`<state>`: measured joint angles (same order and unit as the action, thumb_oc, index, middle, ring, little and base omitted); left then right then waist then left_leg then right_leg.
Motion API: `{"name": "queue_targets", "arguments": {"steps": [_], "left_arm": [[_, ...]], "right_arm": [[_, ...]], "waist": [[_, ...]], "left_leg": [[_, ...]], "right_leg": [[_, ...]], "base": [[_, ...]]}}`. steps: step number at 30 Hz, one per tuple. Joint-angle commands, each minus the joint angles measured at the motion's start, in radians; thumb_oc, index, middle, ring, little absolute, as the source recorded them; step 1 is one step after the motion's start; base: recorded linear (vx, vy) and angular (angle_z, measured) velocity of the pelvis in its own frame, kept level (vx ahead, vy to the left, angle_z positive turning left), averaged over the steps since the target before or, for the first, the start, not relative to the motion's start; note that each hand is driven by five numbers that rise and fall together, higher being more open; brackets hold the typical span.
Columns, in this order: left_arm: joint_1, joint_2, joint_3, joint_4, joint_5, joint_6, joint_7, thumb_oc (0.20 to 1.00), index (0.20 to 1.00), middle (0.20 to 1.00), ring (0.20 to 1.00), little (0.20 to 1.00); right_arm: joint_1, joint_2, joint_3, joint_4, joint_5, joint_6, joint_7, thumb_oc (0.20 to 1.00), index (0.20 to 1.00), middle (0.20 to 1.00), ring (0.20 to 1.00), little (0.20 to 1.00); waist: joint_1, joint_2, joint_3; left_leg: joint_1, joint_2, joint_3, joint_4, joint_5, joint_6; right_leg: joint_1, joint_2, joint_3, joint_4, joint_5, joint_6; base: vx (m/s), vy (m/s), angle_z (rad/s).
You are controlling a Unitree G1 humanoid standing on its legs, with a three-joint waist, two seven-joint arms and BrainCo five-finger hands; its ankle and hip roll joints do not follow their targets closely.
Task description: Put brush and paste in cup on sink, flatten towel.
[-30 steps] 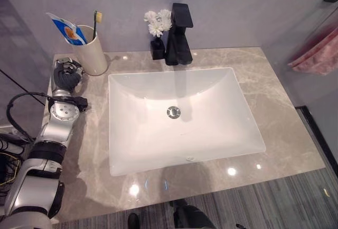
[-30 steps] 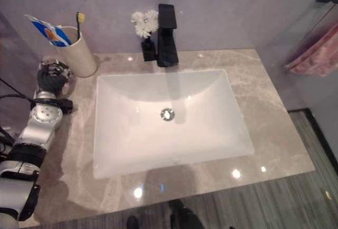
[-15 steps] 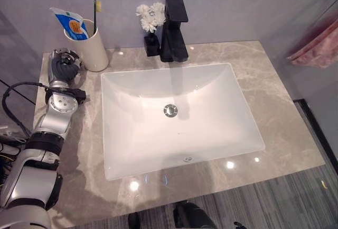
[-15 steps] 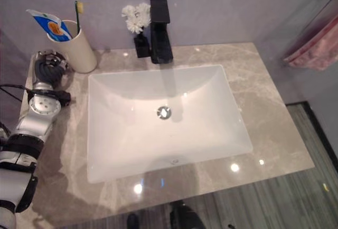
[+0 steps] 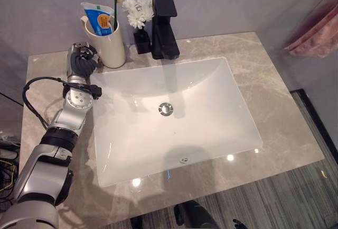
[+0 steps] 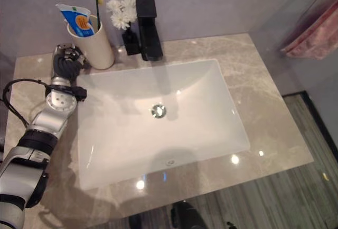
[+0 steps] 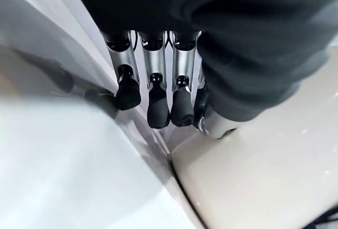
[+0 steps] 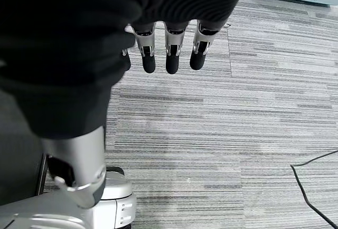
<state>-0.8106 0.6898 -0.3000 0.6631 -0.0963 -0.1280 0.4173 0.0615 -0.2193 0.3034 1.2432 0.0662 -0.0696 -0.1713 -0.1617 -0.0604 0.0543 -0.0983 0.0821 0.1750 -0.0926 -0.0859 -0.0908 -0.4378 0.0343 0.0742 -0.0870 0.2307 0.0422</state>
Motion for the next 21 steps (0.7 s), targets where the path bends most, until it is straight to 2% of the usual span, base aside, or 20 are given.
{"name": "queue_targets", "arguments": {"steps": [1,12,17,19,21], "left_arm": [[-0.007,-0.037,-0.026,0.032,0.038,-0.013,0.008,0.200,0.200,0.200,0.200,0.200],[0.094,-0.057,0.080,0.019,0.035,0.003,0.060,0.200,0.200,0.200,0.200,0.200],[0.236,-0.040,0.178,-0.095,0.010,-0.026,0.050,0.200,0.200,0.200,0.200,0.200],[0.356,-0.030,0.255,-0.210,0.004,-0.048,0.041,0.200,0.200,0.200,0.200,0.200],[0.397,-0.033,0.284,-0.251,-0.006,-0.055,0.035,0.200,0.200,0.200,0.200,0.200]], "right_arm": [[-0.038,-0.043,0.007,0.005,0.031,-0.008,-0.020,1.000,1.000,1.000,1.000,1.000],[-0.037,-0.044,-0.010,0.023,0.016,0.003,-0.026,1.000,1.000,1.000,1.000,1.000],[-0.035,-0.039,-0.032,0.035,0.004,0.011,-0.013,1.000,1.000,1.000,1.000,1.000],[-0.037,-0.036,-0.048,0.046,-0.006,0.016,-0.004,1.000,1.000,1.000,1.000,1.000],[-0.038,-0.036,-0.048,0.049,-0.010,0.019,-0.001,1.000,1.000,1.000,1.000,1.000]], "waist": [[-0.033,0.012,0.023],[-0.010,0.019,-0.001],[0.017,0.018,-0.018],[0.039,0.015,-0.028],[0.042,0.015,-0.031]], "left_leg": [[0.068,0.012,0.031,0.005,0.054,-0.015],[0.080,0.004,0.014,0.005,0.036,-0.009],[0.093,-0.005,-0.008,0.005,0.028,-0.002],[0.105,-0.010,-0.026,0.005,0.026,0.003],[0.109,-0.012,-0.030,0.005,0.026,0.003]], "right_leg": [[0.091,-0.014,-0.006,0.000,-0.083,0.073],[0.120,-0.033,-0.034,0.000,-0.089,0.074],[0.153,-0.049,-0.062,0.000,-0.092,0.074],[0.181,-0.060,-0.080,0.000,-0.097,0.075],[0.190,-0.063,-0.086,0.000,-0.098,0.075]], "base": [[0.00,0.000,0.00],[0.00,0.000,0.00],[-0.01,0.011,0.08],[-0.03,0.033,0.17],[-0.04,0.033,0.21]]}}
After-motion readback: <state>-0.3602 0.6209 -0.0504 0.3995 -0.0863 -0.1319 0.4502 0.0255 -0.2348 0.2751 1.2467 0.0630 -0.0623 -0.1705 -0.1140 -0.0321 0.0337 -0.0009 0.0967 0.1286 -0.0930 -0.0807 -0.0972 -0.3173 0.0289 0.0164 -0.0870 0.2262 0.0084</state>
